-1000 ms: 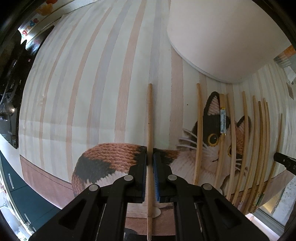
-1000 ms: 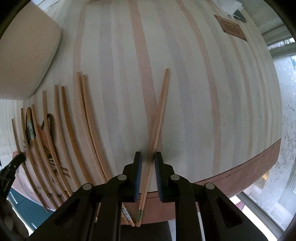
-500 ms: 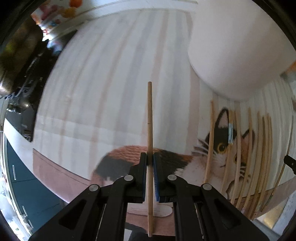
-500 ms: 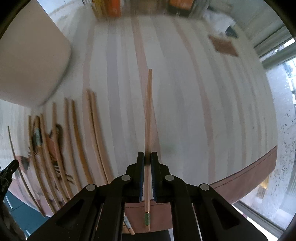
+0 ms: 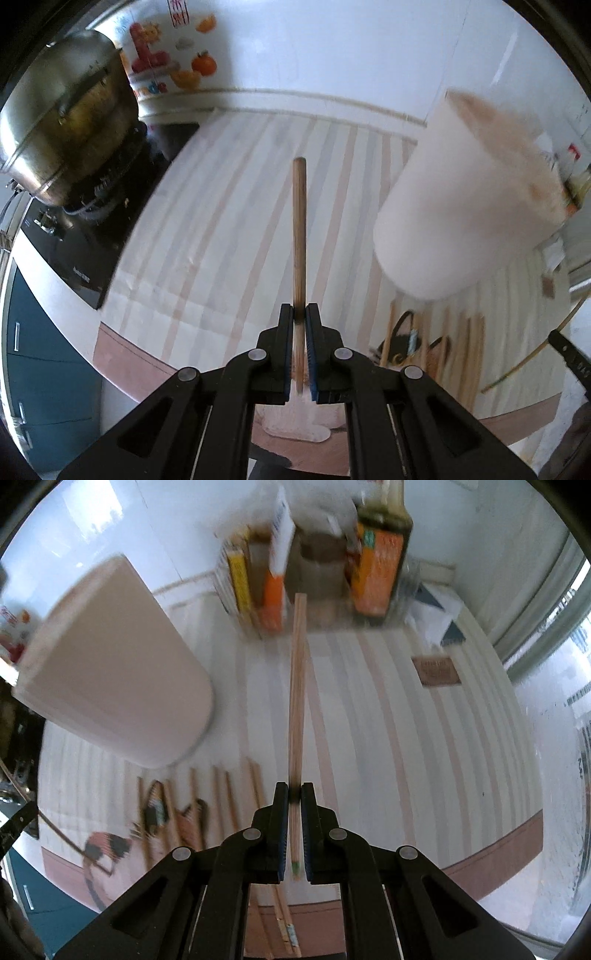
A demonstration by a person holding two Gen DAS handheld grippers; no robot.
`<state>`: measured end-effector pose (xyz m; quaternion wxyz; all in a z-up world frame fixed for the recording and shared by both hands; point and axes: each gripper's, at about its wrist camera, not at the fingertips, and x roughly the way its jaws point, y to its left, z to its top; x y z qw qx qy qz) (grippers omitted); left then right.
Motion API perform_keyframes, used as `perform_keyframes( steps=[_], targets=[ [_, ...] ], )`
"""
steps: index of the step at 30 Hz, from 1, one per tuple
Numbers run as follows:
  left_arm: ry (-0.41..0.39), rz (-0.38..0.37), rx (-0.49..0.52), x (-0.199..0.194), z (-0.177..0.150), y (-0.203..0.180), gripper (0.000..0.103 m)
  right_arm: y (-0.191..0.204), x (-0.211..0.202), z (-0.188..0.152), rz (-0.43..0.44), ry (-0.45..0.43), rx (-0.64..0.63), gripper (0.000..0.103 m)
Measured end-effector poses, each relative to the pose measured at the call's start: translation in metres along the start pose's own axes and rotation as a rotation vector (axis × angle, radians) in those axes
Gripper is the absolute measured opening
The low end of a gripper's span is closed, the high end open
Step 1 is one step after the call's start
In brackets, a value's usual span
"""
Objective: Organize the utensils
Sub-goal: 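Lift the left tool's chopstick over the pink holder while the right tool carries its own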
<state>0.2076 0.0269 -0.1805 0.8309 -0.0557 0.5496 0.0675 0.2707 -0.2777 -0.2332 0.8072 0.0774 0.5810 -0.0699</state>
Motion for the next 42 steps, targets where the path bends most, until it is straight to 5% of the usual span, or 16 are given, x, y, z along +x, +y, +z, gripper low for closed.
perform_keyframes(
  steps=[12,28,35,42],
  targets=[
    [-0.152,-0.05,-0.037,-0.054,0.033,-0.005,0.004,0.017,-0.034,0.023,0.068,-0.123,-0.021,0.007],
    [-0.391,-0.283,-0.131,-0.186,0.113,-0.01,0.004,0.014,-0.154,0.113,0.372,-0.294,0.124,0.007],
    [-0.352,-0.338,-0.164,-0.164,0.153,-0.034,0.004,0.029,-0.161,0.166,0.422,-0.318,0.158,0.007],
    [-0.297,-0.305,-0.169,-0.117,0.184,-0.055,0.004,0.058,-0.126,0.209,0.394,-0.274,0.155,0.007]
  ],
)
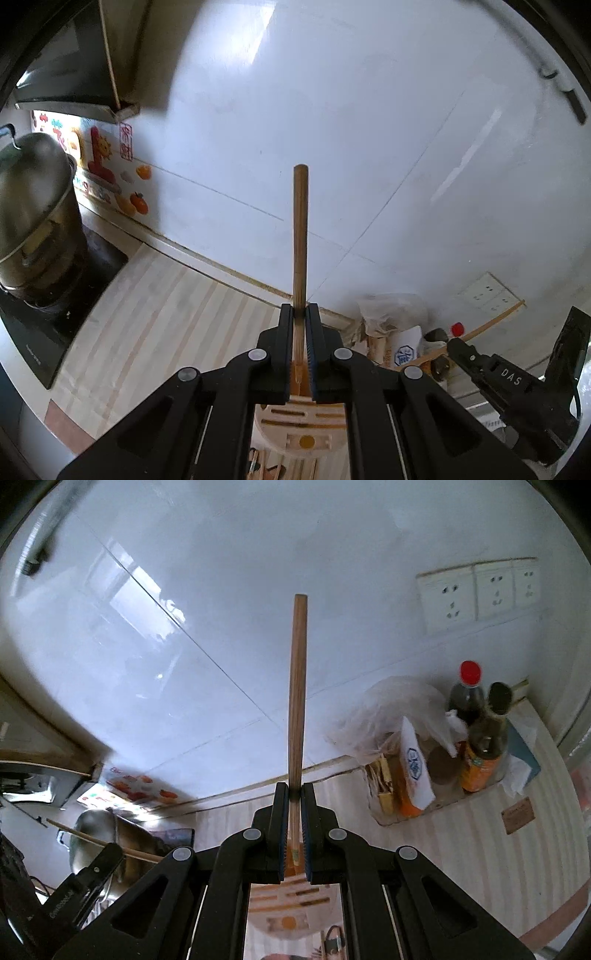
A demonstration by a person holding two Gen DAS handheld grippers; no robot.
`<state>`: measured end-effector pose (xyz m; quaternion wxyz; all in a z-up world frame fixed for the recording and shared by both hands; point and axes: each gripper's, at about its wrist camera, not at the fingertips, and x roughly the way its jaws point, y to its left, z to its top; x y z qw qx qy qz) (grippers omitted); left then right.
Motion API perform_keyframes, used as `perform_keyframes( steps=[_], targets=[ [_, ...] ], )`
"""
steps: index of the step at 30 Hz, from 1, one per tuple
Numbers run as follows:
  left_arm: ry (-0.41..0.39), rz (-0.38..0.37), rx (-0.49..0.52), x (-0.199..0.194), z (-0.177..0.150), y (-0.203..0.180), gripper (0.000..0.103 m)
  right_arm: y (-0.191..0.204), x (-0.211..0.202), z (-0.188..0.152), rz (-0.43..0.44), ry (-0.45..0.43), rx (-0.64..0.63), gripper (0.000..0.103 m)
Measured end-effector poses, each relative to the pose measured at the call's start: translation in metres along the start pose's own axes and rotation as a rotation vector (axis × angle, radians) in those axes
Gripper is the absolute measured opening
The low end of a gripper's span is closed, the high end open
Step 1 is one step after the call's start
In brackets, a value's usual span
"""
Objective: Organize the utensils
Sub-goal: 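Lift the left tool's chopstick over the pink holder while the right tool carries its own, then open the left tool over the pink holder while the right tool opens too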
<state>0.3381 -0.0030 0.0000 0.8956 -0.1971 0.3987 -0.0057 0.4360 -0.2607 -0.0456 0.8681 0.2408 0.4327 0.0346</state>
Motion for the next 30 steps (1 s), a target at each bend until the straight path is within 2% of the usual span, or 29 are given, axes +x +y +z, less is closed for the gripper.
perform_keyframes(
  steps=[7,11,15,16,17,18,20,21,24,26,28,30],
  targets=[
    [0.064,0.03,0.007,0.033,-0.009,0.0,0.004,-0.001,0.05,-0.005,-0.042,0.086,-0.031,0.007],
    [0.105,0.035,0.058,0.046,-0.014,-0.006,0.004,0.0,0.067,-0.012,-0.041,0.126,-0.064,0.007],
    [0.166,0.008,0.096,0.047,-0.019,-0.011,0.006,0.005,0.081,-0.018,-0.016,0.198,-0.1,0.008],
    [0.168,0.002,0.107,0.043,-0.02,-0.012,0.009,0.006,0.083,-0.019,-0.01,0.214,-0.109,0.009],
    [0.162,0.007,0.119,0.038,-0.02,-0.014,0.015,0.007,0.082,-0.02,-0.005,0.22,-0.117,0.017],
    [0.15,0.024,0.131,0.032,-0.02,-0.015,0.021,0.008,0.079,-0.02,-0.003,0.217,-0.12,0.034],
    [0.117,0.046,0.147,0.016,-0.02,-0.016,0.067,0.008,0.067,-0.02,-0.01,0.185,-0.129,0.049],
    [0.101,0.053,0.15,0.01,-0.019,-0.015,0.073,0.007,0.062,-0.02,-0.015,0.171,-0.132,0.049],
    [0.048,0.084,0.166,-0.01,-0.022,-0.009,0.077,0.001,0.041,-0.022,-0.02,0.14,-0.129,0.052],
    [0.032,0.108,0.179,-0.021,-0.029,-0.004,0.103,-0.005,0.029,-0.024,-0.028,0.123,-0.119,0.055],
    [0.014,0.135,0.183,-0.023,-0.033,0.005,0.103,-0.013,0.018,-0.03,-0.034,0.105,-0.106,0.057],
    [0.013,0.17,0.197,-0.025,-0.042,0.01,0.103,-0.023,0.008,-0.038,-0.036,0.079,-0.091,0.065]
  ],
)
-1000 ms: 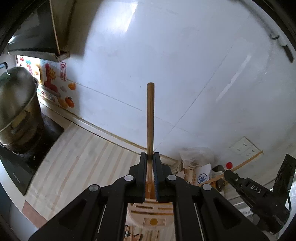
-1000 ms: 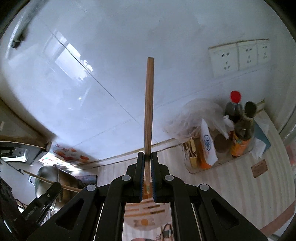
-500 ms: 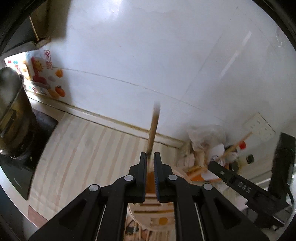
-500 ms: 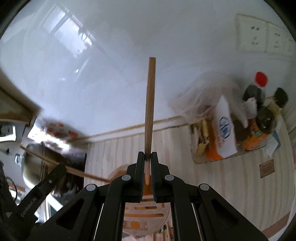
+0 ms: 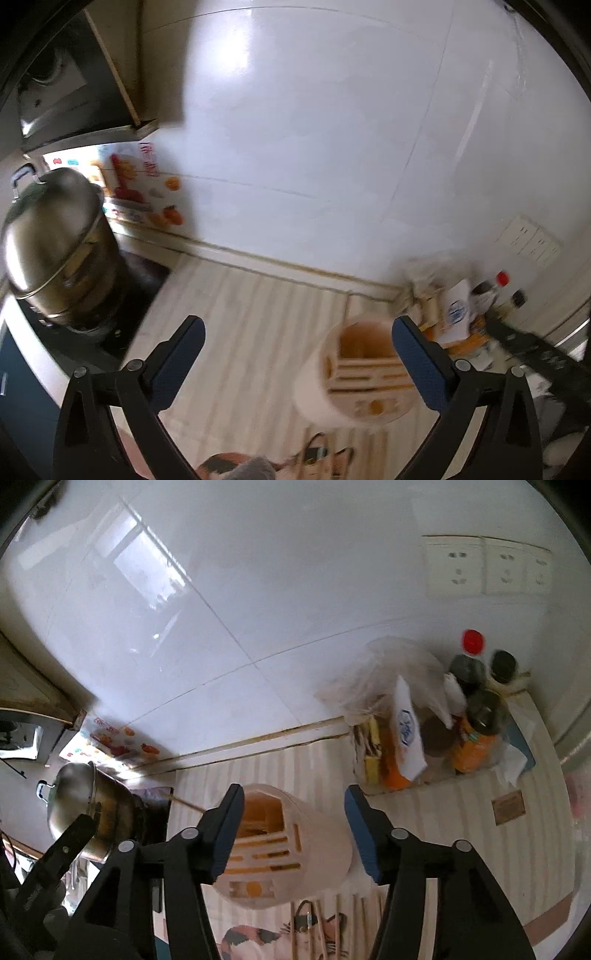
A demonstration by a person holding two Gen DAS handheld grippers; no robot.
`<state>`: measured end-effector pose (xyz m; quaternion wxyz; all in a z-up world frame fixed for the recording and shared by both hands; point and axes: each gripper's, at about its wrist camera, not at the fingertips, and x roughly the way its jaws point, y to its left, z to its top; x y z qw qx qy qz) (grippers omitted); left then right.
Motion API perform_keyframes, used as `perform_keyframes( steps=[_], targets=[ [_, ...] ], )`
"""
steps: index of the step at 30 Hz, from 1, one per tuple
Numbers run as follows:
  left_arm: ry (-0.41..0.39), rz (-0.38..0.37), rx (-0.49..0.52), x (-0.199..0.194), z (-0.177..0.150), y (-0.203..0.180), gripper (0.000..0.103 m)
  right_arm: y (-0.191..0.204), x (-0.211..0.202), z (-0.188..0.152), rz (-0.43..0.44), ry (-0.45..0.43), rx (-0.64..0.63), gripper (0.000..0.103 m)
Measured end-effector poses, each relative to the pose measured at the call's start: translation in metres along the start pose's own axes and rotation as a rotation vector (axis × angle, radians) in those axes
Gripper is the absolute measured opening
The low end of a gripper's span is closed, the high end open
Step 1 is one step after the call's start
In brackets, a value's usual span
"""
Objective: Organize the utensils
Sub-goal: 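Open the left tool over the pink holder while the right tool opens too, then move the left tool back to the chopsticks while the right tool returns too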
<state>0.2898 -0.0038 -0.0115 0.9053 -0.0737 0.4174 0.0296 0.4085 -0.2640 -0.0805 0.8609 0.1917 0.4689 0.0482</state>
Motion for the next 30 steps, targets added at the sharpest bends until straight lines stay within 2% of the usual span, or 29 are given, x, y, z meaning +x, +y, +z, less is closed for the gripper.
perform_keyframes(
  steps=[3,6,10,13,14,18,22,26,30],
  targets=[
    [0.005,0.043,0.033,0.003,-0.02,0.004,0.103,-0.011,-0.008,-0.016,-0.009,-0.04,-0.002,0.077],
    [0.057,0.064,0.051,0.018,-0.044,0.009,0.103,-0.019,-0.006,-0.033,-0.05,-0.042,-0.025,0.081],
    [0.135,0.105,0.073,0.044,-0.087,0.015,0.103,-0.037,0.01,-0.065,-0.089,0.029,-0.037,0.081],
    [0.223,0.113,0.084,0.066,-0.124,0.019,0.103,-0.055,0.029,-0.093,-0.112,0.116,-0.038,0.081],
    [0.25,0.109,0.086,0.073,-0.134,0.019,0.102,-0.064,0.039,-0.105,-0.123,0.159,-0.033,0.08],
    [0.373,0.086,0.09,0.103,-0.179,0.018,0.094,-0.092,0.07,-0.147,-0.143,0.298,-0.008,0.049],
    [0.514,0.031,0.115,0.135,-0.22,0.008,0.07,-0.111,0.092,-0.178,-0.16,0.375,0.005,0.038],
    [0.616,0.009,0.161,0.162,-0.255,-0.006,0.046,-0.125,0.107,-0.2,-0.167,0.431,0.018,0.028],
    [0.67,0.023,0.199,0.178,-0.278,-0.015,0.046,-0.134,0.119,-0.213,-0.19,0.476,0.015,0.024]
  ],
)
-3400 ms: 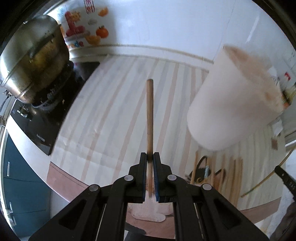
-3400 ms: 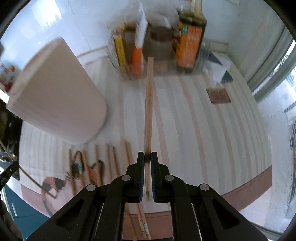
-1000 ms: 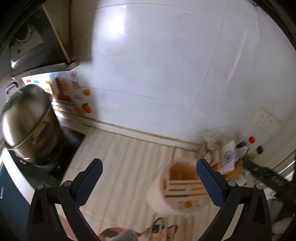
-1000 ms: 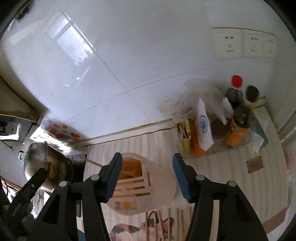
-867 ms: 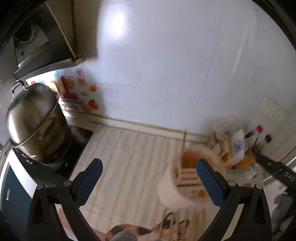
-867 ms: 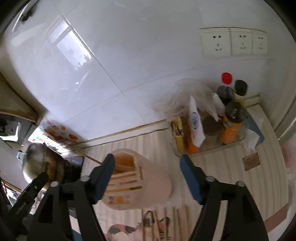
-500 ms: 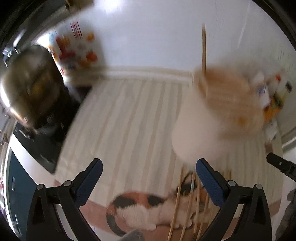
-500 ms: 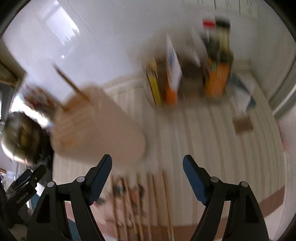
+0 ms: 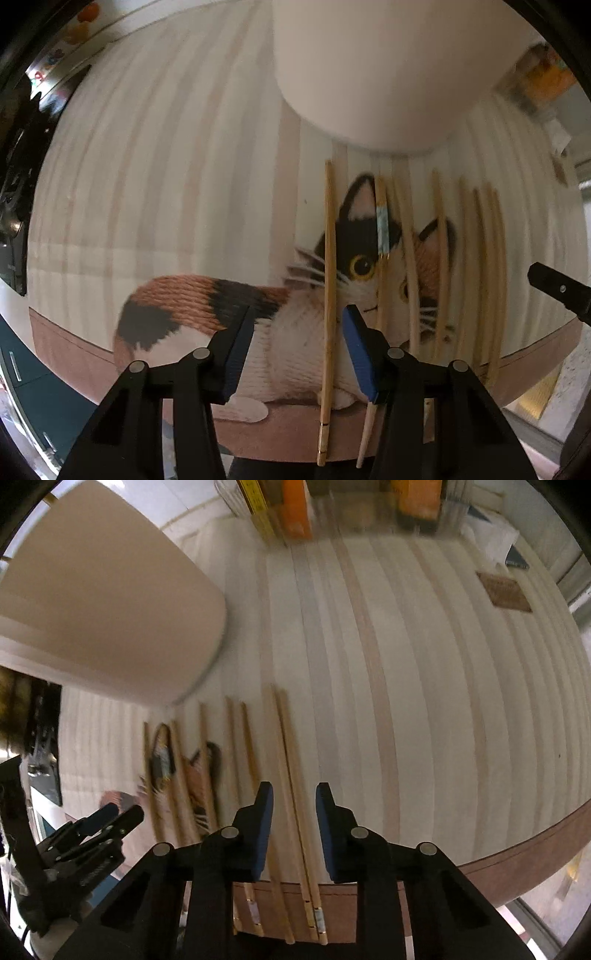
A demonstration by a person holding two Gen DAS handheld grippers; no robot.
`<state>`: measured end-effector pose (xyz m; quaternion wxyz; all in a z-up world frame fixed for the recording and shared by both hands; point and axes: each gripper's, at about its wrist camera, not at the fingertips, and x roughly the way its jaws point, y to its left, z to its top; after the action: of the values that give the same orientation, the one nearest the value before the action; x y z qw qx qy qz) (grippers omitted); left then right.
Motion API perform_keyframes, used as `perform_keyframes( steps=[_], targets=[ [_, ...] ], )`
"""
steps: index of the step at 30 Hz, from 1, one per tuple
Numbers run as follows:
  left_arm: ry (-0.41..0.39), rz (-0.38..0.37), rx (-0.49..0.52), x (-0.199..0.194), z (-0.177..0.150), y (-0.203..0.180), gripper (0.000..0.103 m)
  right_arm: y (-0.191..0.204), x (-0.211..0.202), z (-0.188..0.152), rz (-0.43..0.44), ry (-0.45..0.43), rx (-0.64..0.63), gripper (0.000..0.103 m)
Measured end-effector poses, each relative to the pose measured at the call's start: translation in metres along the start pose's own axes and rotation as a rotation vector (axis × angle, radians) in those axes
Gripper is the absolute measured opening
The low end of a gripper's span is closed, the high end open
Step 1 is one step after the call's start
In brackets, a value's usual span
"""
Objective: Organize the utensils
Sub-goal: 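Move the left tool back to the chopsticks while the right tool returns too, then close the left tool on another chopstick while the right tool grasps one too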
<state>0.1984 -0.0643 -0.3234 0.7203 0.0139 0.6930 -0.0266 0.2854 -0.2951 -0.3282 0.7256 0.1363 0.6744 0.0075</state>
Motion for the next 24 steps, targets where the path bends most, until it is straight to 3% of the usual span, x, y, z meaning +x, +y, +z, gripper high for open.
perform_keyframes(
  steps=[4,6,8,9,18,24],
  targets=[
    [0.001,0.015,0.017,0.007,-0.002,-0.006,0.043,-0.002,0.014,-0.003,-0.016,0.036,-0.002,0.022],
    [-0.009,0.011,0.026,0.008,-0.003,-0.011,0.032,-0.004,0.019,-0.006,-0.017,0.049,-0.005,0.019],
    [-0.017,0.014,0.043,0.006,-0.003,-0.015,0.008,-0.005,0.025,-0.008,-0.012,0.063,-0.008,0.015],
    [-0.016,0.015,0.043,0.007,-0.003,-0.017,0.005,-0.005,0.026,-0.007,-0.006,0.068,-0.007,0.012],
    [-0.02,0.034,0.041,0.006,0.0,-0.021,0.005,0.007,0.031,-0.005,-0.03,0.067,-0.086,0.005],
    [-0.021,0.034,0.037,0.01,-0.002,-0.02,0.005,0.018,0.03,-0.007,-0.144,0.042,-0.103,0.004]
  ],
)
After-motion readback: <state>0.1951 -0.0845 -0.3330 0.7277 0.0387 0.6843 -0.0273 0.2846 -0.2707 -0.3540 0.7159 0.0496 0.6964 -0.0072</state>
